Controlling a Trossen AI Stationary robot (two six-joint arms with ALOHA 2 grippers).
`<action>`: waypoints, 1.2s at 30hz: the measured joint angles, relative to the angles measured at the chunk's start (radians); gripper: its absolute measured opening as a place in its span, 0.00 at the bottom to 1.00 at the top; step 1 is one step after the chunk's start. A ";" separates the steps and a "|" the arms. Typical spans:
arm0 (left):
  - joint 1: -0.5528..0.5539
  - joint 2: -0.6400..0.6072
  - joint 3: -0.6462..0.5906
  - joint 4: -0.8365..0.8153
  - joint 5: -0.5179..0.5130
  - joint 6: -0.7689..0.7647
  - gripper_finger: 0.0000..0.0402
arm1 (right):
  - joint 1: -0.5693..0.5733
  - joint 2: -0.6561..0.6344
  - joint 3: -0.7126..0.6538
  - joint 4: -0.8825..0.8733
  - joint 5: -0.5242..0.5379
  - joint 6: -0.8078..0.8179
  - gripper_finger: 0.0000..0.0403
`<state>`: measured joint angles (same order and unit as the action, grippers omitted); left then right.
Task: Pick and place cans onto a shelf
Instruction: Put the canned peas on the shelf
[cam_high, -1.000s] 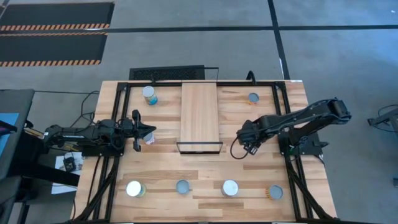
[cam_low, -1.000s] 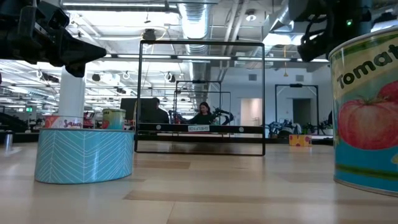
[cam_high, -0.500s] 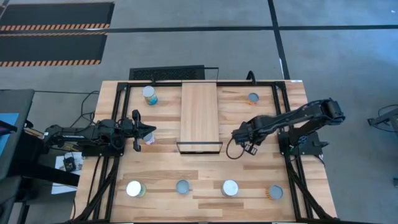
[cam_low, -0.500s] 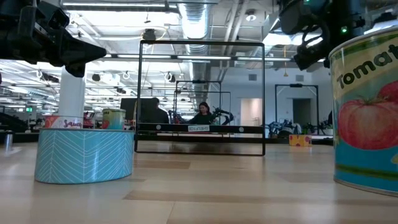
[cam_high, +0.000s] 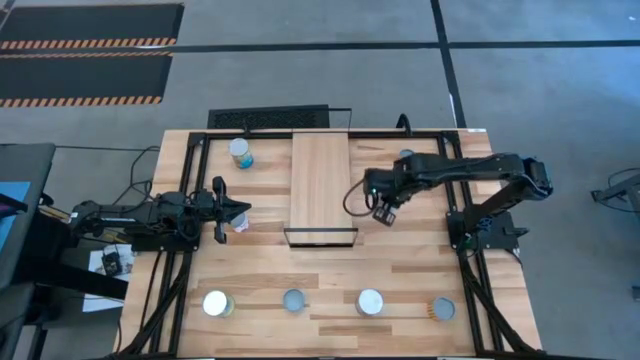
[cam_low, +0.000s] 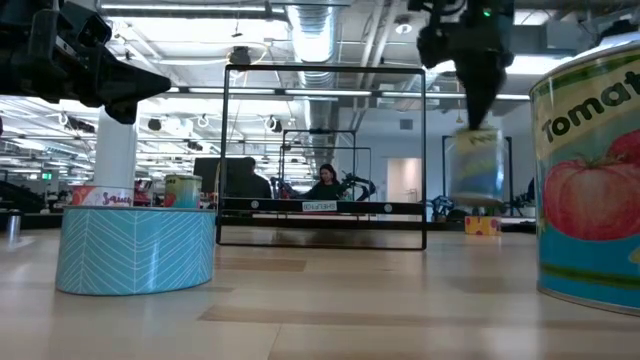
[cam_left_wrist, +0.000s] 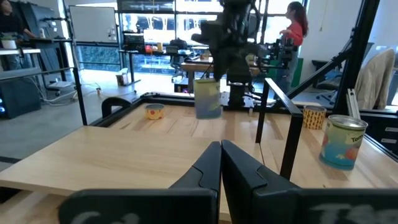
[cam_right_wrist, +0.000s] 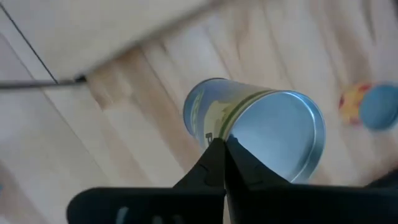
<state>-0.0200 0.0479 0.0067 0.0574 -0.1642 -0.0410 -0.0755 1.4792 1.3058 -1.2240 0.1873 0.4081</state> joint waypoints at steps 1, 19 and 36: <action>0.000 0.000 0.000 0.000 0.000 0.000 0.00 | -0.006 0.000 0.015 0.017 0.009 -0.017 0.02; 0.000 0.012 0.000 -0.004 -0.005 0.007 0.00 | -0.099 0.267 0.272 0.226 0.025 -0.530 0.01; 0.000 0.028 0.000 0.001 -0.005 0.007 0.00 | -0.139 0.408 0.442 0.127 -0.032 -0.649 0.02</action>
<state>-0.0199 0.0761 0.0064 0.0582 -0.1696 -0.0338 -0.2142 1.8874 1.7473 -1.0973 0.1555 -0.2409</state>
